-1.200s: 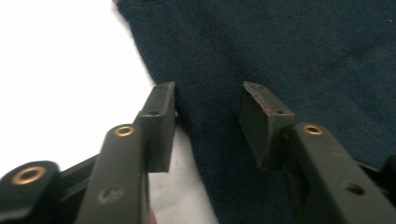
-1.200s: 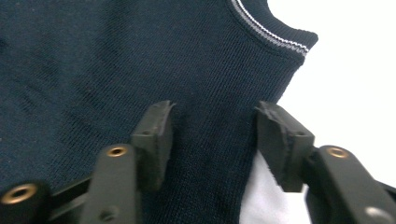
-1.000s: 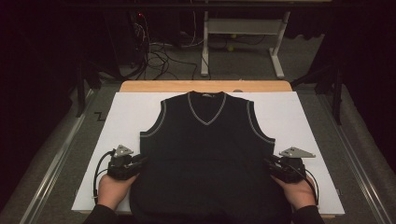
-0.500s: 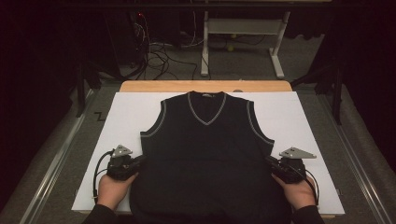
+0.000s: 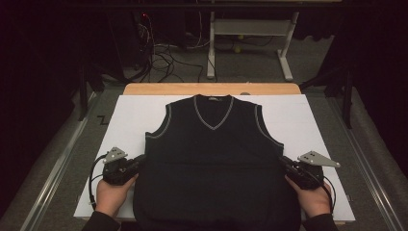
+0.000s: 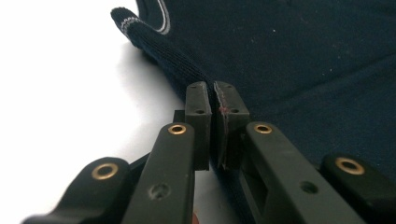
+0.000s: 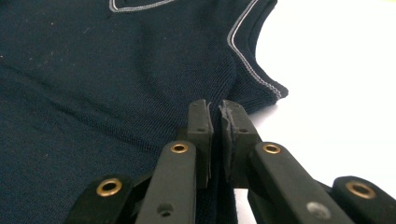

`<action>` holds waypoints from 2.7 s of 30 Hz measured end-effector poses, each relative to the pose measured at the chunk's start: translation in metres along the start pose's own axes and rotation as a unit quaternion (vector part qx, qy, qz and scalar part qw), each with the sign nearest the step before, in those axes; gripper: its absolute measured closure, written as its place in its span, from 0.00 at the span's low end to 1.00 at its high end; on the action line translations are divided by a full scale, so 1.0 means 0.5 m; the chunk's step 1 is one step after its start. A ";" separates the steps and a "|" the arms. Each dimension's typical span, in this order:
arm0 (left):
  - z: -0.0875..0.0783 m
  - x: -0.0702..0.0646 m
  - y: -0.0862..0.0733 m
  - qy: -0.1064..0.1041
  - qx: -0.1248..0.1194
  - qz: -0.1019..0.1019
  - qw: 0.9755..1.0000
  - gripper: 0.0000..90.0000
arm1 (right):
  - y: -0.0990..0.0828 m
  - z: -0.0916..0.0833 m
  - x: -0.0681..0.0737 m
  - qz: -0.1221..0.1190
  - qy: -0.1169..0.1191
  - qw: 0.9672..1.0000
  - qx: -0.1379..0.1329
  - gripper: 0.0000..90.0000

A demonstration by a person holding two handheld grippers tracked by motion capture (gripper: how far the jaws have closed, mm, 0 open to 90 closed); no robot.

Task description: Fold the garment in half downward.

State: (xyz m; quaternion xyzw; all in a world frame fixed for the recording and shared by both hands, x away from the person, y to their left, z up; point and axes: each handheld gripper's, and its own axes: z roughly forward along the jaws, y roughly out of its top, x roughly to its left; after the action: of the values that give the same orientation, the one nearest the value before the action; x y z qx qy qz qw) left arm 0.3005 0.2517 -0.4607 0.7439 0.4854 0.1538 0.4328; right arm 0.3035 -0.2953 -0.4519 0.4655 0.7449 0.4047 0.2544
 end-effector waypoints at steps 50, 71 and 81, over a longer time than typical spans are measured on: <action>-0.130 -0.064 -0.138 -0.036 0.093 0.028 0.995 0.90 | -0.131 -0.177 0.063 -0.042 0.042 0.998 0.008 0.92; -0.130 -0.045 -0.131 -0.036 -0.007 0.028 0.999 0.40 | -0.136 -0.171 0.039 0.008 0.037 0.999 -0.025 0.57; -0.081 -0.012 -0.056 -0.040 -0.026 0.027 0.998 0.15 | -0.094 -0.145 0.004 0.026 0.013 0.999 -0.045 0.35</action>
State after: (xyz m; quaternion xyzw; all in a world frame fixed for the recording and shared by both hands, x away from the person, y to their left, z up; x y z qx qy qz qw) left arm 0.2549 0.2710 -0.4586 0.7507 0.4432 0.1477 0.4671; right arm 0.2249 -0.3315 -0.4521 0.4677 0.7167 0.4501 0.2552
